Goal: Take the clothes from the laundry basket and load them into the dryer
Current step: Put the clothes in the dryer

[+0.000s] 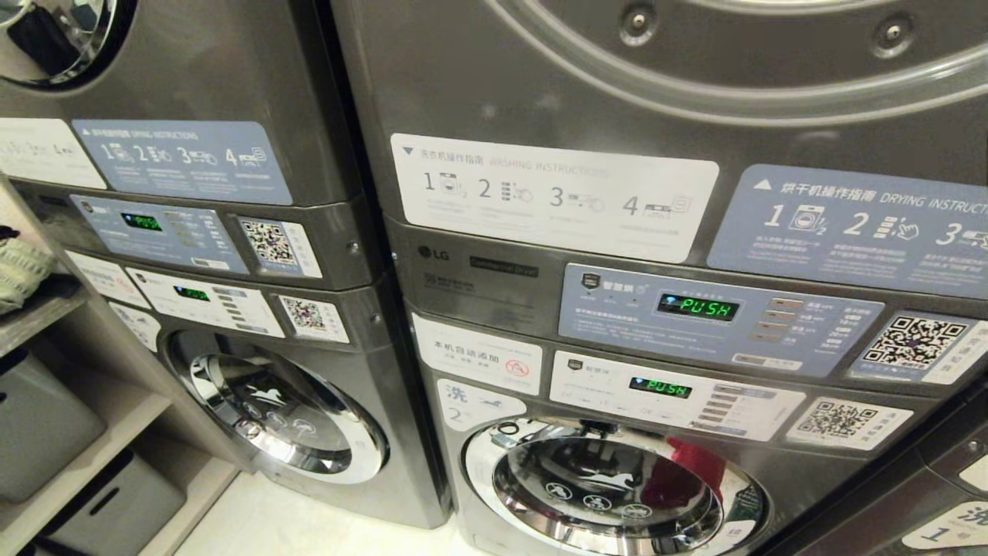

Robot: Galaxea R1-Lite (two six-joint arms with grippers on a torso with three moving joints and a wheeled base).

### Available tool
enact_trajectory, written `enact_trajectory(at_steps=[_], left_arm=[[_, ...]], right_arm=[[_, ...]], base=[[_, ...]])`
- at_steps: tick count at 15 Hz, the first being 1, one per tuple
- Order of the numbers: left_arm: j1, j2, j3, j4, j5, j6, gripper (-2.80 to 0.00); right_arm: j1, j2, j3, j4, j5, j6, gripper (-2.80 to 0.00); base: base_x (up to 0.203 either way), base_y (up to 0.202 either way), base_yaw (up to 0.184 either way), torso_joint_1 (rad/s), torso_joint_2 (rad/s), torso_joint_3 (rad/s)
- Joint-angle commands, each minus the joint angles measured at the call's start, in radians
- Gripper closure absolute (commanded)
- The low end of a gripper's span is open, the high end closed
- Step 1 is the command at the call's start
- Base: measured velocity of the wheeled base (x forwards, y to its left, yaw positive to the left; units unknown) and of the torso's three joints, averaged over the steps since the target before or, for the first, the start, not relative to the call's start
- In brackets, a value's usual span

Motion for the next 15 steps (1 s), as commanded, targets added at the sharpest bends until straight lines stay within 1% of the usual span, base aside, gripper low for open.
enact_trajectory(at_steps=[1, 11, 15], left_arm=[[0.0, -0.002, 0.034, 0.0, -0.001, 0.0, 0.0], [0.0, -0.002, 0.032, 0.0, -0.001, 0.0, 0.0], [0.0, -0.002, 0.032, 0.0, 0.001, 0.0, 0.0]], right_arm=[[0.0, 0.001, 0.001, 0.0, 0.0, -0.001, 0.0], [0.0, 0.001, -0.001, 0.002, 0.0, -0.009, 0.0], [0.0, 0.001, -0.002, 0.003, 0.0, -0.009, 0.0]], base=[[0.0, 0.0, 0.0, 0.166, -0.32, -0.187], [0.0, 0.0, 0.0, 0.158, -0.33, -0.169], [0.0, 0.0, 0.0, 0.123, -0.26, -0.131]])
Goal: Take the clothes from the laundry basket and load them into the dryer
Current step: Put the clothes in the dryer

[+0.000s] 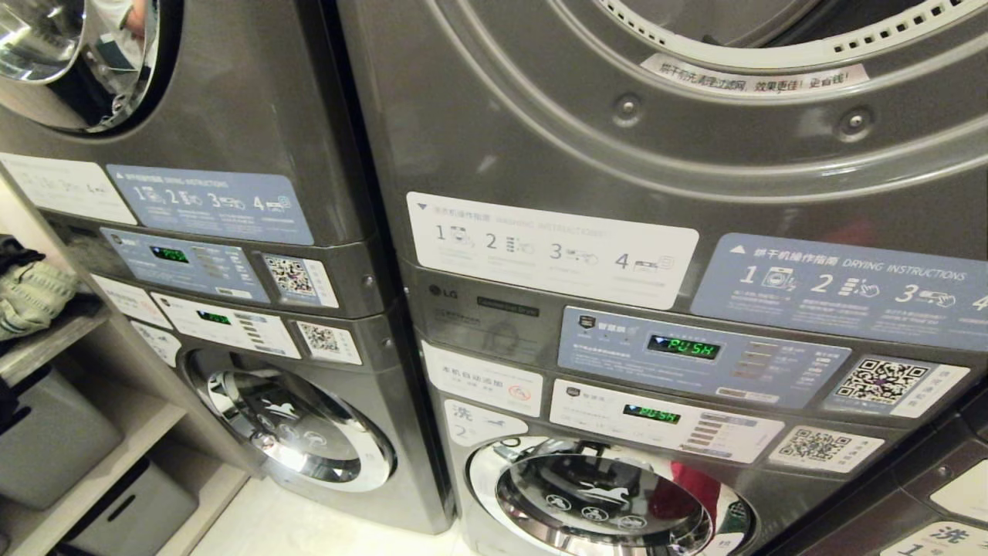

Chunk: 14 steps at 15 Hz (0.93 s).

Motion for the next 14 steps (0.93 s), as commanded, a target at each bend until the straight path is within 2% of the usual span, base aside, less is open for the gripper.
enact_trajectory(at_steps=[1, 7, 14], left_arm=[[0.0, -0.002, 0.032, -0.001, 0.0, 0.0, 0.0], [0.0, -0.002, 0.033, -0.001, 0.001, 0.0, 0.0], [0.0, -0.002, 0.032, -0.001, 0.0, 0.0, 0.0]], right_arm=[[0.0, 0.001, 0.0, -0.001, 0.0, 0.0, 0.0], [0.0, 0.001, 0.0, -0.001, 0.0, 0.001, 0.0], [0.0, 0.001, 0.002, -0.001, 0.0, 0.001, 0.0]], base=[[-0.002, -0.013, 0.059, 0.104, -0.2, -0.108], [0.001, -0.007, 0.141, 0.091, -0.17, -0.091], [0.0, 0.0, 0.0, 0.07, -0.14, -0.069]])
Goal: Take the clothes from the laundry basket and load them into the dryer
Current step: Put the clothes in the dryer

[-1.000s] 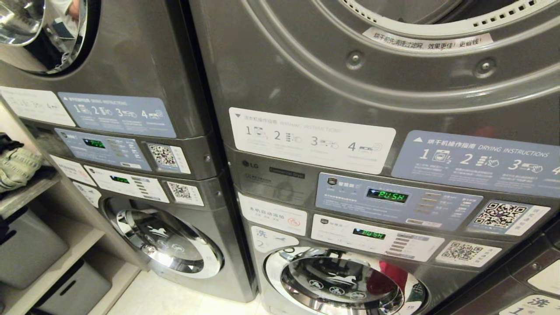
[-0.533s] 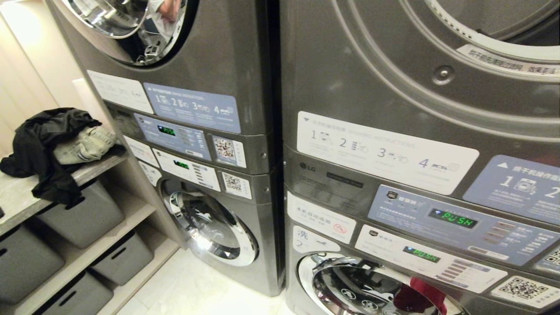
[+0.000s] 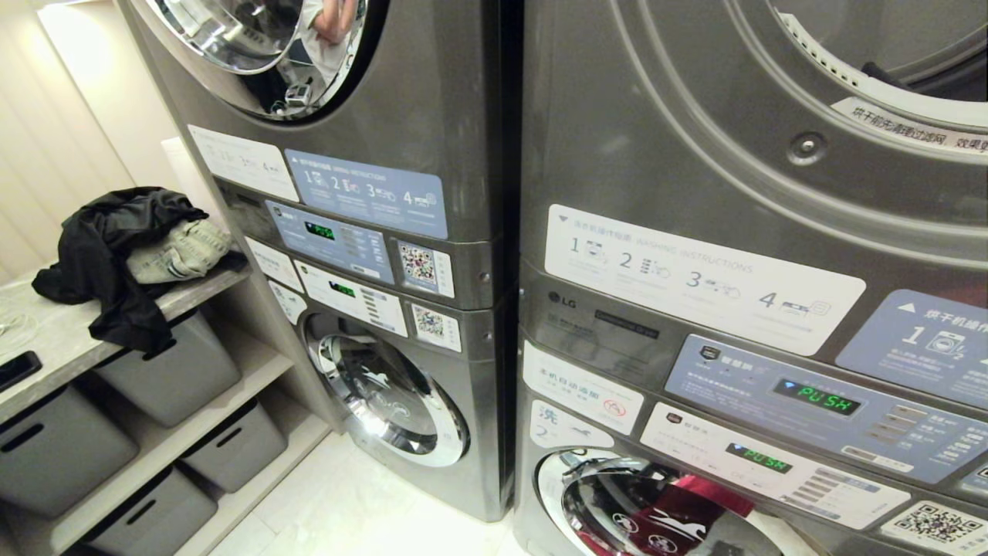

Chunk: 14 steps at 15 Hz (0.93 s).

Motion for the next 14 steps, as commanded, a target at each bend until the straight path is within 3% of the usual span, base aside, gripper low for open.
enact_trajectory(at_steps=[1, 14], left_arm=[[0.0, -0.002, 0.032, -0.002, -0.001, 0.0, 0.0], [0.0, -0.002, 0.032, -0.001, 0.0, 0.0, 0.0]], right_arm=[[0.0, 0.001, 0.002, -0.001, 0.0, 0.0, 0.0], [0.0, 0.001, 0.001, 0.0, 0.0, 0.0, 0.0]], base=[[0.0, 0.0, 0.0, 0.088, -0.14, -0.077], [0.0, 0.0, 0.0, 0.066, -0.13, -0.065]])
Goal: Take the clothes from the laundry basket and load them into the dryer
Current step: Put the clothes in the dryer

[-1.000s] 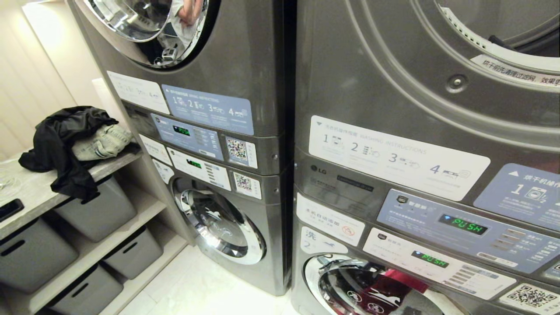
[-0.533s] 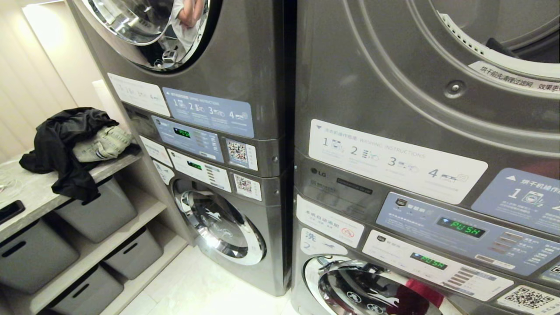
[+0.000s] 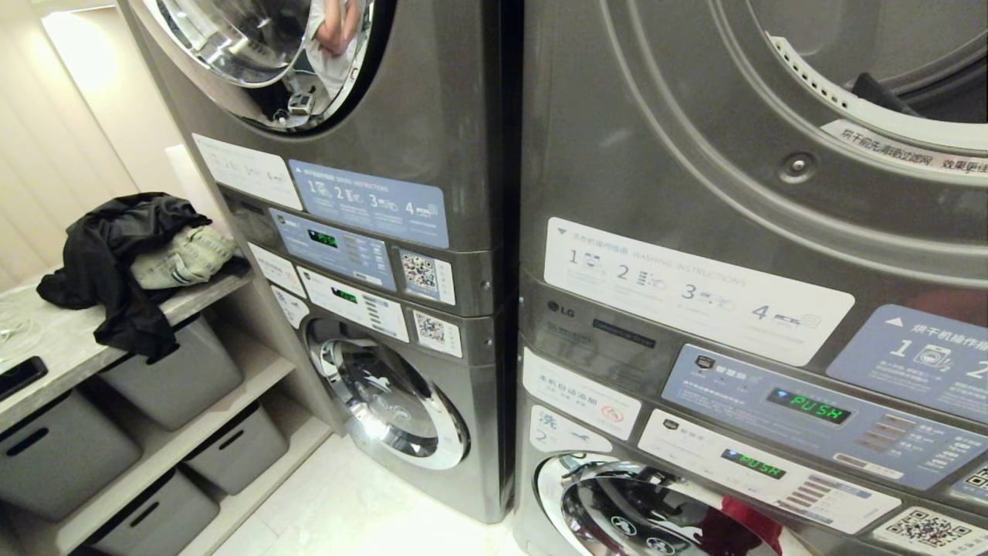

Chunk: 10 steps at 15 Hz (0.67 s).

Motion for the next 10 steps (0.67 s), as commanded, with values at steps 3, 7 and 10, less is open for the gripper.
enact_trajectory(at_steps=[3, 7, 10], left_arm=[[0.0, -0.002, 0.032, -0.002, 0.0, 0.0, 0.0], [0.0, -0.002, 0.032, -0.002, -0.001, 0.0, 0.0], [0.0, -0.002, 0.032, 0.0, -0.001, 0.0, 0.0]], right_arm=[[0.0, 0.001, 0.001, -0.002, 0.0, 0.003, 0.0], [0.0, 0.001, 0.001, -0.002, 0.0, 0.004, 0.0], [0.0, 0.001, 0.001, -0.002, 0.0, 0.003, 0.0]], base=[[0.0, 0.0, 0.0, 0.059, -0.12, -0.065], [0.0, 0.0, 0.0, 0.051, -0.11, -0.053], [0.0, 0.0, 0.0, 0.06, -0.11, -0.057]])
